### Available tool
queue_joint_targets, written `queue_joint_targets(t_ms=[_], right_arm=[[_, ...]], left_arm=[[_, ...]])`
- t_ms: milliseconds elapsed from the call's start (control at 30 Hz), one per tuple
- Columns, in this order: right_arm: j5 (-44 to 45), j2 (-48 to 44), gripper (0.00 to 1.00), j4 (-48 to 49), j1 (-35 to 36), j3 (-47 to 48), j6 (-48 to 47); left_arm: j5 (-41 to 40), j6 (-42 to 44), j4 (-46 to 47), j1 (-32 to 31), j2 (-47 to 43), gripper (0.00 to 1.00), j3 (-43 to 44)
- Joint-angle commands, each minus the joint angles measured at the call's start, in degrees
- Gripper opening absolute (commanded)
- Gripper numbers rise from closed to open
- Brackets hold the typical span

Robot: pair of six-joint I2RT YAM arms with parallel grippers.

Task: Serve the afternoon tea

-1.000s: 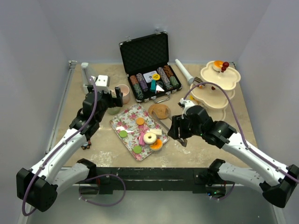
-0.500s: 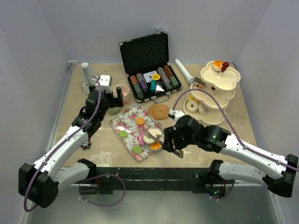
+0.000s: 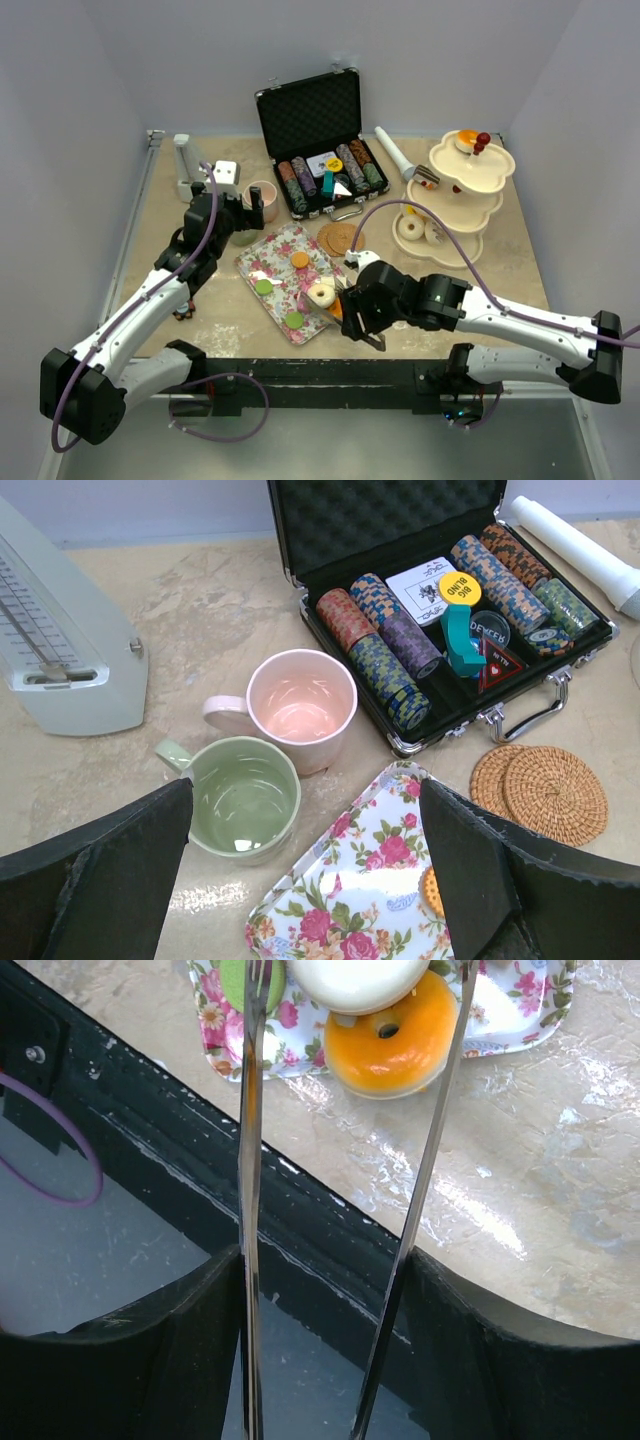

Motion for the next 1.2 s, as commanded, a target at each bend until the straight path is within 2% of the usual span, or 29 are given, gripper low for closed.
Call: queue_joint_targets(t_ms=[0,133,300,467,567,633,967,1167], right_arm=[[3.22,0.68,0.62,-0.03,1.06,2.94,0.62],[4.79,1.47,0.58,0.41,1.59,3.56,0.97],[7.25,2.26,0.46,-0.55,1.94,5.31,1.84],[13.85,2.7,0.39,-4.76,2.03,10.58,6.32],[20.94,3.48,0.37,-7.22,1.33,15.84,7.3],[23.6,4.54,0.37,-8.11,-1.9,19.89,4.68],[24.23,7.88,0.35,0.23,-30.2,31.58,-16.59],[23.52,7.97,0.35,0.15,-35.4,35.55,-18.8]], left_arm=[[-0.07,0.79,1.52,-0.23,0.06,1.0,2.91],[-0.07,0.79,1.52,-0.23,0.06,1.0,2.91],[-0.07,0.79,1.52,-0.23,0.06,1.0,2.91],[0.02,0.79,1.52,-0.23,-0.03,1.0,2.99],[0.28,0.7,1.52,-0.23,0.06,1.0,3.0],[0.45,0.61,1.52,-0.23,0.15,1.0,3.0],[0.8,0.52,1.61,-0.23,0.32,1.0,3.0],[1.42,0.26,1.52,-0.23,-0.2,1.0,3.17]])
